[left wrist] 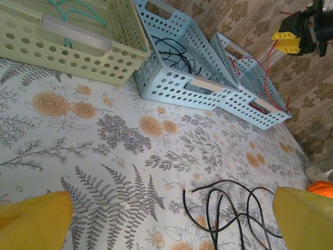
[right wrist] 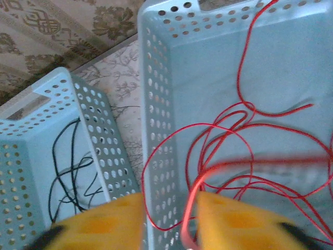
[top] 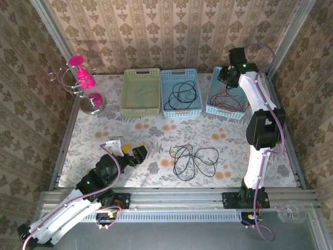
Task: Untangle the cables
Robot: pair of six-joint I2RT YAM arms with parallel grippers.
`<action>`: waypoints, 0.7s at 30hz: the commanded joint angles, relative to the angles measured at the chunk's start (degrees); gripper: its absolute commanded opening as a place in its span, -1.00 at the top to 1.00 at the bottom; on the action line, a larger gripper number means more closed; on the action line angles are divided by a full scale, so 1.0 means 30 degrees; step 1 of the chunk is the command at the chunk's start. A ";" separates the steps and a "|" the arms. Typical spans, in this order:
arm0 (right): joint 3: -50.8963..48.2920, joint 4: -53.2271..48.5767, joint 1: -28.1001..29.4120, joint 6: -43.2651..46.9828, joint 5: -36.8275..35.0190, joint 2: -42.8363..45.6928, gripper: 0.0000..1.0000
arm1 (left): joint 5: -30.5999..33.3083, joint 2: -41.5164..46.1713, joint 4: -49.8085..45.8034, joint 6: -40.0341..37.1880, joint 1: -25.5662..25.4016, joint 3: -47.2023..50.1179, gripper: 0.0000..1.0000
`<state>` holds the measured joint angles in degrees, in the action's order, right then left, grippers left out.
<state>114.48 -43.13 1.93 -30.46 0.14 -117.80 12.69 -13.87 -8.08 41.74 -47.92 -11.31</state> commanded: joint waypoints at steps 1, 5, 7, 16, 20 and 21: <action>-0.0241 -0.0406 -0.0090 -0.0017 -0.1285 0.0774 -0.04 | -0.0080 0.0037 -0.0006 0.0420 0.0107 -0.0094 -0.98; -0.2684 0.1193 0.0072 -0.0209 -0.1339 0.3151 -0.08 | -0.0096 -0.0279 0.0545 0.0370 0.0096 -0.0025 -0.99; -0.4460 0.2029 0.0483 -0.0213 -0.0799 0.4922 -0.09 | -0.0179 -0.0867 0.1271 0.0363 0.0099 0.0085 -0.99; -1.7923 0.6893 0.6455 0.0679 -0.0532 1.4022 -0.11 | -0.1803 -0.6949 0.5271 0.1052 -0.0152 0.0142 -0.98; -2.3107 0.7960 0.8521 -0.0920 0.0120 1.5702 -0.13 | -0.2470 -1.0269 0.5720 0.0477 -0.0774 -0.0940 -0.97; -2.4140 0.8257 0.8880 -0.1294 0.0517 1.5808 -0.14 | -0.2658 -1.1318 0.5880 0.0274 -0.1037 -0.1313 -0.97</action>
<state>49.56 -21.28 26.94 -30.96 0.38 -70.74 7.60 -43.22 5.76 43.72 -49.58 -11.92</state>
